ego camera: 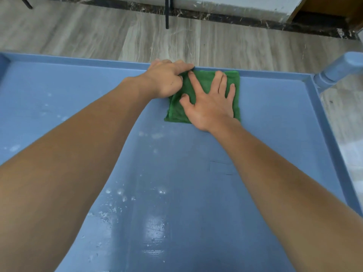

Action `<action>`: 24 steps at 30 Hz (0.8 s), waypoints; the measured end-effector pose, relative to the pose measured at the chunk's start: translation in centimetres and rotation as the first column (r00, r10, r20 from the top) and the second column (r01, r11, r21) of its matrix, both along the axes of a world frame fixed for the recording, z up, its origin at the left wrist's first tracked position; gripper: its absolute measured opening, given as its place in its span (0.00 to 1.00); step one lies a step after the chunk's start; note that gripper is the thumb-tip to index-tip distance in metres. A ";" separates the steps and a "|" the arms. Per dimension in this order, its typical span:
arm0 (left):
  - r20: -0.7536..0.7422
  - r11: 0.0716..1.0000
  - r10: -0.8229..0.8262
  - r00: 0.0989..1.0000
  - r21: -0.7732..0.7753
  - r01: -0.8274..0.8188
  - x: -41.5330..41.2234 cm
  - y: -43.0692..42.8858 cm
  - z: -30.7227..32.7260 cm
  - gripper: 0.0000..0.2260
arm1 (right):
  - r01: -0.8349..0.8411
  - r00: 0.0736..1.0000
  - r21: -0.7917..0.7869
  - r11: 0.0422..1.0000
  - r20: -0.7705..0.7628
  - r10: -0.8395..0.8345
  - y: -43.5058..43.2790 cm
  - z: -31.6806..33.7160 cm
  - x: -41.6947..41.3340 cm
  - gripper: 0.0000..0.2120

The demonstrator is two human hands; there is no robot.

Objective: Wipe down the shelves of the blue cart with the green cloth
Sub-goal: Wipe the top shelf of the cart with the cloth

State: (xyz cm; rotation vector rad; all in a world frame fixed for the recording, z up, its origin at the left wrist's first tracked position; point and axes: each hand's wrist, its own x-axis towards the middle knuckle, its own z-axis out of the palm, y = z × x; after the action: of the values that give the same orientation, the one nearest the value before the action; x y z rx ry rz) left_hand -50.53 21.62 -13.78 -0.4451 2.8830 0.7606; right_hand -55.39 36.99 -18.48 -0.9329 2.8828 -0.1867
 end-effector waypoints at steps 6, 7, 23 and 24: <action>0.095 0.998 -0.015 0.995 -0.063 0.021 -0.2 0.4 -0.7 0.28 | 0.001 1.000 -0.026 1.000 -0.019 -0.001 1.6 0.1 2.6 0.30; 0.100 0.997 -0.011 0.995 -0.074 0.019 -0.1 0.4 -0.7 0.27 | -0.001 1.000 -0.038 0.999 -0.028 0.000 2.3 0.2 3.9 0.30; 0.126 0.997 -0.062 0.990 -0.035 0.067 0.5 -0.9 -0.2 0.23 | -0.029 0.941 0.109 0.994 -0.334 0.064 17.2 -1.0 25.8 0.12; 0.120 0.997 -0.062 0.991 -0.035 0.066 0.5 -1.2 0.0 0.23 | -0.007 0.930 0.119 0.993 -0.363 0.050 17.2 -1.2 25.9 0.12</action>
State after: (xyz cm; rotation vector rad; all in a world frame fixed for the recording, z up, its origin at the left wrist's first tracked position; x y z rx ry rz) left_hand -50.00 20.44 -13.79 -0.3863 2.7906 0.6461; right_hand -29.50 54.17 -19.72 -1.0894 3.1669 0.1775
